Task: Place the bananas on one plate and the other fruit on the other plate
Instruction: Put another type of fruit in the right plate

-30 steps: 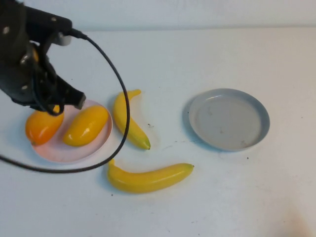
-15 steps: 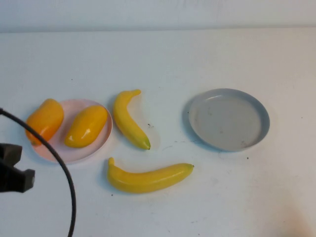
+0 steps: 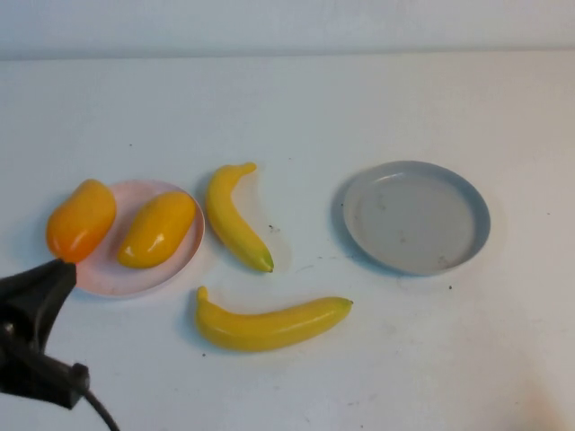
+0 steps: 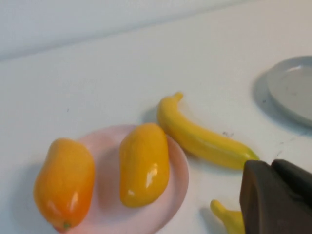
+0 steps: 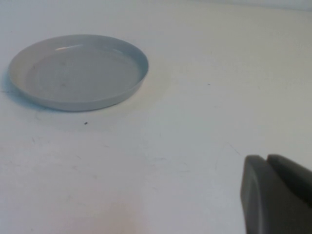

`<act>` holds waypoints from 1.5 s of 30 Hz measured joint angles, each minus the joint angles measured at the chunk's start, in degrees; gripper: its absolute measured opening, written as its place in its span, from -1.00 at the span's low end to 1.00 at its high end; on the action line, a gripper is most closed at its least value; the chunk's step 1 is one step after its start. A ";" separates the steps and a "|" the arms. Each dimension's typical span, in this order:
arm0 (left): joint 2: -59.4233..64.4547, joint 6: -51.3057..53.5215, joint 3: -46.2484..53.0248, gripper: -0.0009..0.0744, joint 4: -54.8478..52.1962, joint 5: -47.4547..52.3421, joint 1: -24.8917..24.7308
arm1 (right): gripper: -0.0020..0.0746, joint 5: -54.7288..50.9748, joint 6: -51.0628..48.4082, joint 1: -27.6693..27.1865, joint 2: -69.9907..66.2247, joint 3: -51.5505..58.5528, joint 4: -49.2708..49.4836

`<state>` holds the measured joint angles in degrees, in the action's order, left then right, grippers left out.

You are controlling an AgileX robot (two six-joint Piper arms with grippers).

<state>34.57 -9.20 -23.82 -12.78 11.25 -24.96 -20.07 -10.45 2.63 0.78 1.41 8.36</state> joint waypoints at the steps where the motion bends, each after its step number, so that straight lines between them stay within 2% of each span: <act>1: -1.20 0.32 2.26 -0.98 -0.43 -2.37 0.00 | -0.99 0.00 0.00 0.00 0.00 0.00 0.00; 4: -7.18 3.13 10.55 -0.99 1.84 -12.46 1.37 | -0.99 0.00 0.00 0.00 0.00 0.00 0.00; 10: -22.23 12.23 24.03 -0.99 13.84 -24.71 9.17 | -0.99 0.00 0.00 0.00 0.00 0.00 0.00; 16: -32.91 13.45 25.21 -0.99 15.22 -18.63 14.69 | -0.99 0.00 0.00 0.00 0.00 0.00 0.00; 21: -35.06 12.29 25.29 -0.99 15.44 -9.54 19.23 | -0.99 0.00 0.00 0.00 0.00 0.00 0.00; 30: -35.19 11.52 25.29 -0.99 14.56 8.78 19.98 | -0.99 0.00 0.00 0.00 0.00 0.00 0.00; 45: -35.19 11.06 25.35 -0.99 14.53 9.96 19.98 | -0.99 0.00 0.00 0.00 0.00 0.00 0.00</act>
<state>-0.62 1.86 1.53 1.75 21.21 -4.98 -20.07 -10.45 2.63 0.78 1.41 8.36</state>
